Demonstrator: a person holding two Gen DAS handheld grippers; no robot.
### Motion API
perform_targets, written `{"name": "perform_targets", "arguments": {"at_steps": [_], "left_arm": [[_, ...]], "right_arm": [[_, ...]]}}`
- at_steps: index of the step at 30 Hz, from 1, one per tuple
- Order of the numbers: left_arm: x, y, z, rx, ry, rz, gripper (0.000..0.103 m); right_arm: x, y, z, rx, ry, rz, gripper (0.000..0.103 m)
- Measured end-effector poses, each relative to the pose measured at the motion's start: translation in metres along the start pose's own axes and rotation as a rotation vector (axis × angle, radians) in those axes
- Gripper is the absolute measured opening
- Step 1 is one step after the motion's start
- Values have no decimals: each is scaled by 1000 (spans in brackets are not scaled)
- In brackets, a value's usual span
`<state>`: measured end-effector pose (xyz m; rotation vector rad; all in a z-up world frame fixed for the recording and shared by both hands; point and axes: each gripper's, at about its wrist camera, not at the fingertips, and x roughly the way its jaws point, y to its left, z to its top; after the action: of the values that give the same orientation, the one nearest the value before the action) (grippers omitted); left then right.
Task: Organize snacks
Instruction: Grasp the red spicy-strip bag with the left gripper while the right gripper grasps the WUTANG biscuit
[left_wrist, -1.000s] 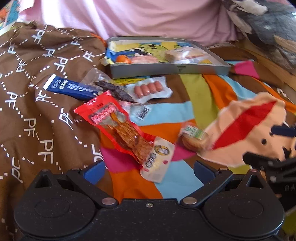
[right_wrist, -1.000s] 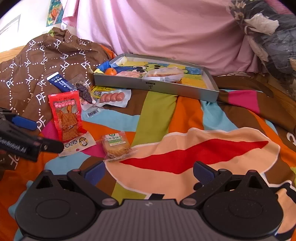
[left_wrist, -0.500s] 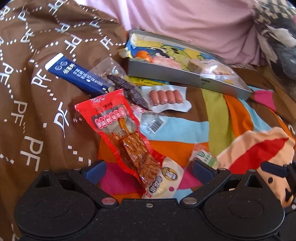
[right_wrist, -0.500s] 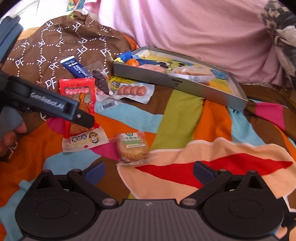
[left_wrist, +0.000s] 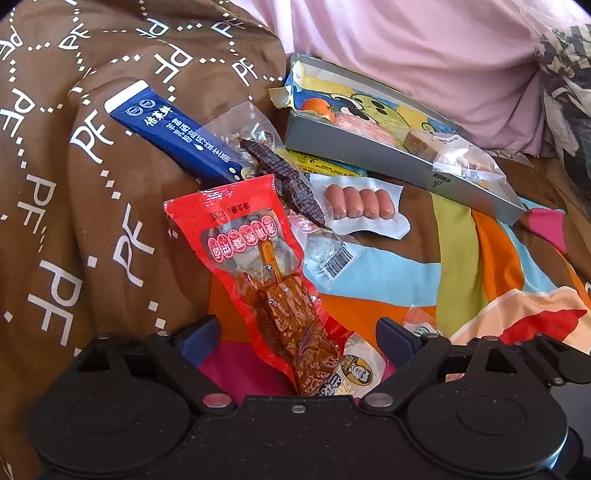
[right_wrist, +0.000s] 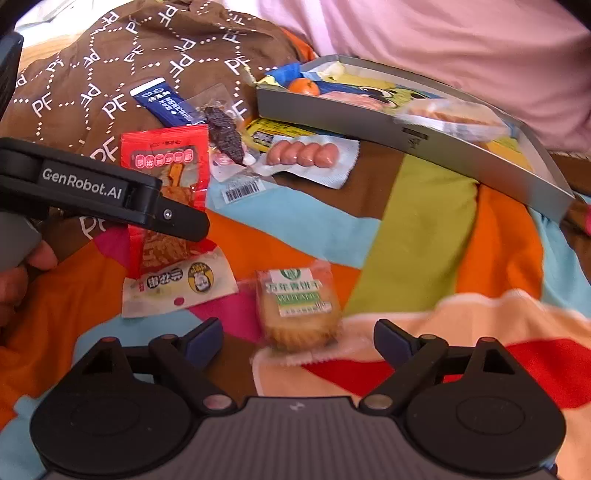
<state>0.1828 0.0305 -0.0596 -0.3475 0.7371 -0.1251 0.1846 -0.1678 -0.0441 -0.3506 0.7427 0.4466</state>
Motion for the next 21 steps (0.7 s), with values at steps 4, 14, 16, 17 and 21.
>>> {"name": "perform_targets", "arguments": {"at_steps": [4,14,16,17,21], "left_arm": [[-3,2,-1,-16,-12,-18,74],[-6,9,2,-100,-17,-94,47],[-3,13,2,-115,-11,-94,41],[-1,15,3,-122,-7,-94,40],[3,19,6,-142,14,-90,33]], "right_arm": [[9,-2,2,38,-9,12,85],[10,-5,-11,171,-68,36,75],[9,-8,-11,189,-68,45,71],[8,-8,-11,193,-66,49,71],[7,-9,-9,182,-47,58,70]]}}
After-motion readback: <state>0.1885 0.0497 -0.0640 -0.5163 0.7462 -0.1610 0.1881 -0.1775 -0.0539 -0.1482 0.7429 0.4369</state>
